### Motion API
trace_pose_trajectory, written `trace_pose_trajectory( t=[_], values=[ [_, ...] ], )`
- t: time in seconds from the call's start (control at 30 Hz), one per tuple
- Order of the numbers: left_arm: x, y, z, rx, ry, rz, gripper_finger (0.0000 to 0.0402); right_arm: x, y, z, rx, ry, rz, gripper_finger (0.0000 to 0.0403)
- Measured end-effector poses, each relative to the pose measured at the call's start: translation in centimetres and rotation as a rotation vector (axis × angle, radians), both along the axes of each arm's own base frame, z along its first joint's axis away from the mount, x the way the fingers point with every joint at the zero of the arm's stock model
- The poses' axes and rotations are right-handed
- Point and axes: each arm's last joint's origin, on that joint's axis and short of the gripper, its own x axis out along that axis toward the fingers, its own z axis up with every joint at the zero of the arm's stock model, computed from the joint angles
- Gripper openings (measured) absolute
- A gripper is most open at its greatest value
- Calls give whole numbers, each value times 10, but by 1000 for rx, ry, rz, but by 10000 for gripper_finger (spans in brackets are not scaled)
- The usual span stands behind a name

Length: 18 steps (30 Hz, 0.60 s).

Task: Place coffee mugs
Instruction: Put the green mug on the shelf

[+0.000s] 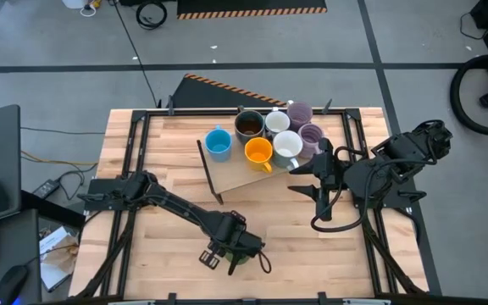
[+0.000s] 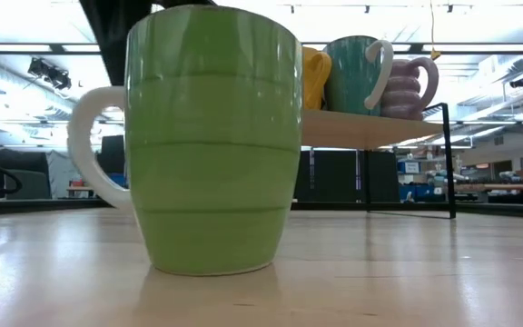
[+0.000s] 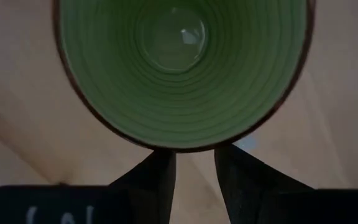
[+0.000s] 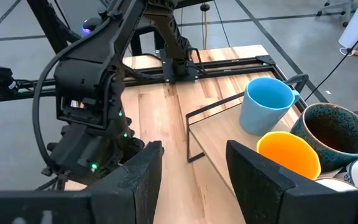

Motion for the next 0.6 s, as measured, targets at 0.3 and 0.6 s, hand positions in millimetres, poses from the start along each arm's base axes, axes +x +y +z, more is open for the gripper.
trace_pose_trajectory(
  t=[0.3, 0.6],
  values=[
    [-9, -22, 0, -52, 23, 135, 116, -1, 1, 0, -2, 1, 8, 185],
    [-11, -48, 2, -125, -64, 178, 116, -1, 2, 0, 6, 9, 32, 185]
  ],
)
